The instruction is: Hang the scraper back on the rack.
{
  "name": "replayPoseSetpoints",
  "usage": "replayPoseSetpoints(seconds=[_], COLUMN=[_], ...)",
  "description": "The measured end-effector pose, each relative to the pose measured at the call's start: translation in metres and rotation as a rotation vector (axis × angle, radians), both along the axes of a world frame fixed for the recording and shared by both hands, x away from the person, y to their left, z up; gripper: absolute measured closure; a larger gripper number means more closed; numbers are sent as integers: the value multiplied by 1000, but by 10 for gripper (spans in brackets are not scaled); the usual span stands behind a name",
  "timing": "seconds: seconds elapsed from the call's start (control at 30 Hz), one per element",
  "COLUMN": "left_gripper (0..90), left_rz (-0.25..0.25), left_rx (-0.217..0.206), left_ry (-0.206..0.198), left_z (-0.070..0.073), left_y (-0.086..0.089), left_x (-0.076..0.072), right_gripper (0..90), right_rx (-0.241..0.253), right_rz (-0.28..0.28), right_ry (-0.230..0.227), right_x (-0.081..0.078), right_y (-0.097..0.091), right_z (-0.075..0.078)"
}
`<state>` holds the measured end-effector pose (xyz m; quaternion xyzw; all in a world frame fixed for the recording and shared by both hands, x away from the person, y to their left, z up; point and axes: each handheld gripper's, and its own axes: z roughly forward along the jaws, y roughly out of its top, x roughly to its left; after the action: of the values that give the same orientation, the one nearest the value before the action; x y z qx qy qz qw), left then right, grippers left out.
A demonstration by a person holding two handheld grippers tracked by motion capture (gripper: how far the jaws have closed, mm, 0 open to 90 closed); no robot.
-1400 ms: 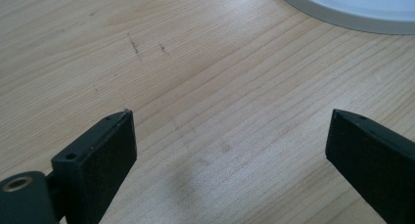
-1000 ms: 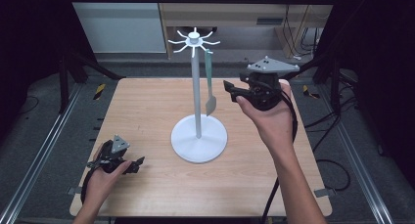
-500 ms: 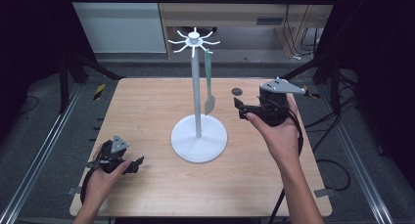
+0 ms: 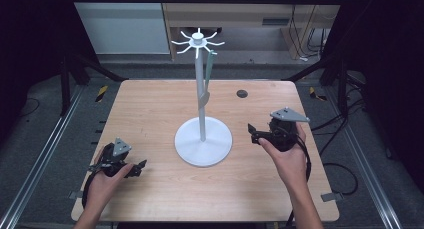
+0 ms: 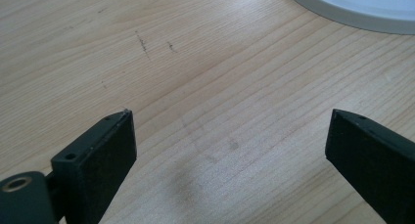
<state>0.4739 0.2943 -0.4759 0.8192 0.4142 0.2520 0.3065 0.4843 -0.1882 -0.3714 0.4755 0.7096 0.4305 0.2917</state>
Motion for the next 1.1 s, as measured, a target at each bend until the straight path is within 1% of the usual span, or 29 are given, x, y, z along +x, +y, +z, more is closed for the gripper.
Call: replayPoseSetpoints(seconds=[0.03, 0.07, 0.17, 0.3, 0.47, 0.57, 0.67, 0.73, 0.8, 1.0, 1.1], left_gripper=[45, 45, 45, 45, 45, 45, 45, 44, 44, 44, 44], left_rz=[0, 1, 1, 2, 1, 1, 1, 1, 1, 2, 1], left_rx=[0, 1, 0, 0, 2, 2, 3, 3, 3, 4, 3], left_ry=[0, 0, 0, 0, 0, 0, 1, 0, 0, -1, -1], left_z=[0, 0, 0, 0, 0, 0, 0, 0, 0, 0, 0], left_y=[0, 0, 0, 0, 0, 0, 0, 0, 0, 0, 0], left_x=[0, 0, 0, 0, 0, 0, 0, 0, 0, 0, 0], right_gripper=[99, 99, 91, 82, 78, 88, 99, 97, 96, 100, 107], right_rx=[11, 11, 37, 38, 25, 15, -10, -12, -29, -27, -26], right_rz=[-1, -1, -6, -11, -7, -6, -22, -24, -38, -71, -83], right_ry=[18, 18, 43, 71, 99, 111, 123, 141, 160, 175, 185], right_x=[-1, -1, -1, -2, -3, -3, -2, -1, 0, 2, 2], right_y=[-2, -2, -5, -9, -11, -12, -13, -14, -15, -23, -26], right_z=[-11, -11, -26, -43, -60, -69, -77, -82, -87, -99, -103])
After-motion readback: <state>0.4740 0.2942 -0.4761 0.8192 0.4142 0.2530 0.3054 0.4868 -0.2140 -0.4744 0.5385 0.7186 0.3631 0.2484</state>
